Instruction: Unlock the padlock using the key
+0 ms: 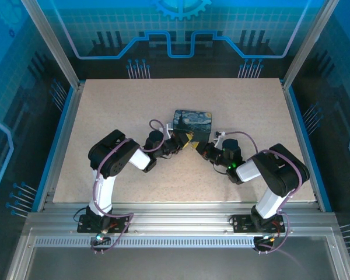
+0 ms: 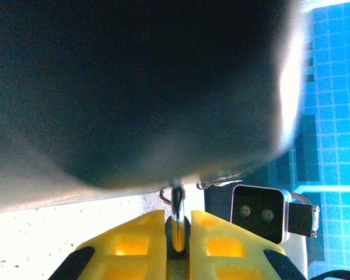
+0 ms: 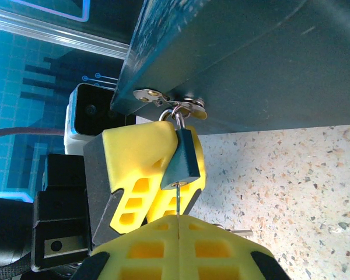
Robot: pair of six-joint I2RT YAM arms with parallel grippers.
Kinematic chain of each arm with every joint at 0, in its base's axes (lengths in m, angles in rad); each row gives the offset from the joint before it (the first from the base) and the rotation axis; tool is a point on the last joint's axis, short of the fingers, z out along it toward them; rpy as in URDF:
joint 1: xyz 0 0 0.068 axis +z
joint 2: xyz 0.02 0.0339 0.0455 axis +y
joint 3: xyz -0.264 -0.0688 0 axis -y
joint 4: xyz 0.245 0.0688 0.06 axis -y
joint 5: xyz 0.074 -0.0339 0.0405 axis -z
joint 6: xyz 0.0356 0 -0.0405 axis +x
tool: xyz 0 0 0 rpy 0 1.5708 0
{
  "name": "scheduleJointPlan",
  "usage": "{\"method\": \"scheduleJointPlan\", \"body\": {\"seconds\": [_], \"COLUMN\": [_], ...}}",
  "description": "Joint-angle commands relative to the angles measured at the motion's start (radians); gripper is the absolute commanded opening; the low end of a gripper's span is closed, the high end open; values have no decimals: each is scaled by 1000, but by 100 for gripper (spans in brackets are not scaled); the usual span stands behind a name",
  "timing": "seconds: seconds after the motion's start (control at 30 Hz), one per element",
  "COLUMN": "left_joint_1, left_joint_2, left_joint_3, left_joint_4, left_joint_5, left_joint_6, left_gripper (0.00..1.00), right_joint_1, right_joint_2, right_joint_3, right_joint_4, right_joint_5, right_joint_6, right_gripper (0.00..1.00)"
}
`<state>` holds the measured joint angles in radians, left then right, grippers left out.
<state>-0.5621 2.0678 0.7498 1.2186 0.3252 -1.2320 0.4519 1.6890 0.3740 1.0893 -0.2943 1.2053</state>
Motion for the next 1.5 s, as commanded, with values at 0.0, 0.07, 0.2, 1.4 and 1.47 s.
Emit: {"method": "scheduleJointPlan", "body": {"seconds": [0.0, 0.07, 0.2, 1.4, 1.47], "left_joint_1": [1, 1, 1, -10, -10], "left_joint_2": [17, 19, 21, 26, 25], "left_joint_3": [0, -2, 3, 0, 1], "left_joint_4": [88, 92, 99, 179, 179], "left_joint_5": [-7, -8, -6, -4, -2], "left_joint_6": [-5, -6, -11, -57, -58], "left_gripper": [0, 0, 0, 0, 0], "right_joint_1": [14, 15, 19, 68, 66], "right_joint_2": [-5, -1, 5, 137, 160], "right_joint_3": [23, 33, 39, 45, 41], "right_joint_4": [5, -3, 1, 215, 248], "right_joint_5": [23, 14, 12, 210, 218], "right_joint_6": [-6, -10, -7, 253, 290], "right_gripper": [0, 0, 0, 0, 0]}}
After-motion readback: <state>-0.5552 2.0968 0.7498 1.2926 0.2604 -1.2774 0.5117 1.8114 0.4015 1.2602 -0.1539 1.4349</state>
